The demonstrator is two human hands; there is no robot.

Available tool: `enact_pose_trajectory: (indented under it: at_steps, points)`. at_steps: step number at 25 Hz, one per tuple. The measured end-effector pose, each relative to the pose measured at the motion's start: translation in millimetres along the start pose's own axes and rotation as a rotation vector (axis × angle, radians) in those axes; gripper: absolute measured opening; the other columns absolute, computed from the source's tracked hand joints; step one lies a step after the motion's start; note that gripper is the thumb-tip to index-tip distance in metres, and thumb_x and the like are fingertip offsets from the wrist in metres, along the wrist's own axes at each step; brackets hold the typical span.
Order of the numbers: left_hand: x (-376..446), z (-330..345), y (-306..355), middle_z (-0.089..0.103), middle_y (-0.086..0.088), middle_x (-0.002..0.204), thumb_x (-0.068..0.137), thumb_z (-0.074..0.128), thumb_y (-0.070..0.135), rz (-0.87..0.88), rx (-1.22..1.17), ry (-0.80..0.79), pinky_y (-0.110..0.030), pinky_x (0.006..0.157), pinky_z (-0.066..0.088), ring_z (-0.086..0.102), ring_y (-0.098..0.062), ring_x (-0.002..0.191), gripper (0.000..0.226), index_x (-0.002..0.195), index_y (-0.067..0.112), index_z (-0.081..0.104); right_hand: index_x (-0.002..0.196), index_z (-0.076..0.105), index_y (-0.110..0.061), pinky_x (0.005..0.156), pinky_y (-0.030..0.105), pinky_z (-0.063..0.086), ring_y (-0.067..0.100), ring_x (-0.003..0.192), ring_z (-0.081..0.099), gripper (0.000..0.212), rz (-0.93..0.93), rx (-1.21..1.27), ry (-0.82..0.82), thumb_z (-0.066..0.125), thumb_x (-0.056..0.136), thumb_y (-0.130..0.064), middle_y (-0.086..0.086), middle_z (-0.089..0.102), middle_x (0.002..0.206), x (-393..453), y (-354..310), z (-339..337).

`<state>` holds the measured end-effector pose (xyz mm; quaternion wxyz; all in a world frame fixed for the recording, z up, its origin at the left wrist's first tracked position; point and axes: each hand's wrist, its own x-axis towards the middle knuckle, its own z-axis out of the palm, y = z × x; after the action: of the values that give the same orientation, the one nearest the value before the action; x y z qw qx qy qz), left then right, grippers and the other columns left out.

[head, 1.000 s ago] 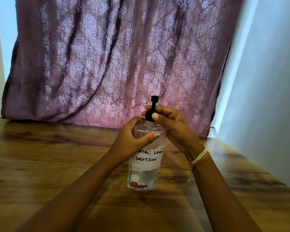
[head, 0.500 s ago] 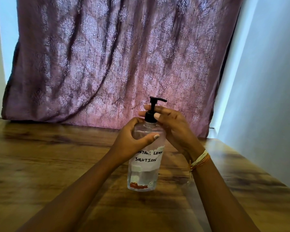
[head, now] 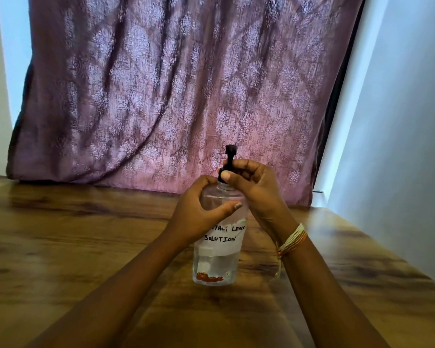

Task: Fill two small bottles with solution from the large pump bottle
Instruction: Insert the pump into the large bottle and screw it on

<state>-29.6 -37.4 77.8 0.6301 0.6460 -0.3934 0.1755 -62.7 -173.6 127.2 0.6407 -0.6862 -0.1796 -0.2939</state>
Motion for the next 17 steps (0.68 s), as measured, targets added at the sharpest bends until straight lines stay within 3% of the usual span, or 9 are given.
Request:
enact_pose_trajectory:
  at_steps: [3, 5, 7, 9, 11, 13, 15, 17]
  points:
    - [1, -2, 0, 0.070, 0.006, 0.105, 0.066, 0.070, 0.056, -0.036, -0.009, -0.028, -0.024, 0.078, 0.056, 0.069, -0.003, 0.093, 0.059, 0.111, 0.021, 0.055, 0.104, 0.065, -0.011, 0.083, 0.028, 0.057, 0.014, 0.092, 0.070, 0.028, 0.021, -0.055, -0.036, 0.074, 0.077, -0.008, 0.006, 0.072, 0.100, -4, -1, -2]
    - [0, -5, -1, 0.067, 0.004, 0.111, 0.071, 0.064, 0.062, -0.041, -0.049, -0.112, -0.028, 0.079, 0.057, 0.068, -0.006, 0.098, 0.066, 0.118, 0.018, 0.048, 0.123, 0.056, -0.015, 0.096, 0.038, 0.053, 0.023, 0.112, 0.065, 0.060, 0.156, -0.024, -0.208, 0.083, 0.070, -0.020, 0.009, 0.067, 0.120, -6, 0, -14]
    - [-4, -10, -5, 0.064, 0.001, 0.114, 0.078, 0.052, 0.069, -0.012, -0.065, -0.204, -0.027, 0.079, 0.057, 0.068, -0.010, 0.100, 0.073, 0.124, 0.013, 0.043, 0.136, 0.042, -0.016, 0.098, 0.044, 0.052, 0.031, 0.118, 0.061, 0.087, 0.391, 0.116, -0.447, 0.088, 0.062, -0.017, 0.014, 0.061, 0.129, -11, 1, -25]
    - [-5, -15, -10, 0.061, -0.005, 0.118, 0.082, 0.041, 0.071, 0.029, 0.006, -0.236, -0.030, 0.080, 0.058, 0.066, -0.014, 0.103, 0.074, 0.128, 0.013, 0.042, 0.137, 0.039, -0.011, 0.091, 0.039, 0.056, 0.027, 0.113, 0.064, 0.077, 0.453, -0.008, -0.659, 0.078, 0.072, 0.002, 0.012, 0.062, 0.125, -21, 4, -30]
    - [-3, -22, -13, 0.056, -0.007, 0.126, 0.083, 0.033, 0.074, 0.040, 0.094, -0.222, -0.031, 0.084, 0.057, 0.061, -0.015, 0.110, 0.075, 0.131, 0.017, 0.044, 0.124, 0.052, -0.012, 0.087, 0.035, 0.058, 0.018, 0.105, 0.068, 0.053, 0.397, -0.262, -0.711, 0.069, 0.079, 0.009, 0.005, 0.069, 0.114, -28, 8, -27]
    - [1, -29, -16, 0.056, -0.004, 0.125, 0.086, 0.033, 0.071, 0.015, 0.137, -0.150, -0.020, 0.086, 0.052, 0.059, -0.014, 0.111, 0.070, 0.131, 0.020, 0.047, 0.110, 0.060, -0.021, 0.085, 0.037, 0.059, 0.018, 0.101, 0.070, 0.042, 0.384, -0.356, -0.662, 0.072, 0.079, 0.003, -0.001, 0.073, 0.105, -29, 12, -28]
    - [3, -36, -21, 0.059, -0.005, 0.108, 0.092, 0.048, 0.050, -0.057, 0.174, 0.011, -0.009, 0.073, 0.047, 0.061, -0.016, 0.096, 0.048, 0.127, 0.017, 0.051, 0.106, 0.062, -0.025, 0.081, 0.035, 0.059, 0.018, 0.100, 0.070, 0.039, 0.390, -0.360, -0.597, 0.076, 0.077, -0.002, -0.002, 0.074, 0.101, -29, 17, -33]
    - [5, -42, -27, 0.057, -0.011, 0.098, 0.090, 0.063, 0.026, -0.189, 0.235, 0.111, -0.014, 0.064, 0.044, 0.056, -0.018, 0.083, 0.038, 0.124, 0.014, 0.050, 0.103, 0.063, -0.025, 0.079, 0.036, 0.060, 0.018, 0.096, 0.071, 0.036, 0.382, -0.382, -0.491, 0.078, 0.076, -0.005, 0.000, 0.074, 0.100, -27, 24, -38]
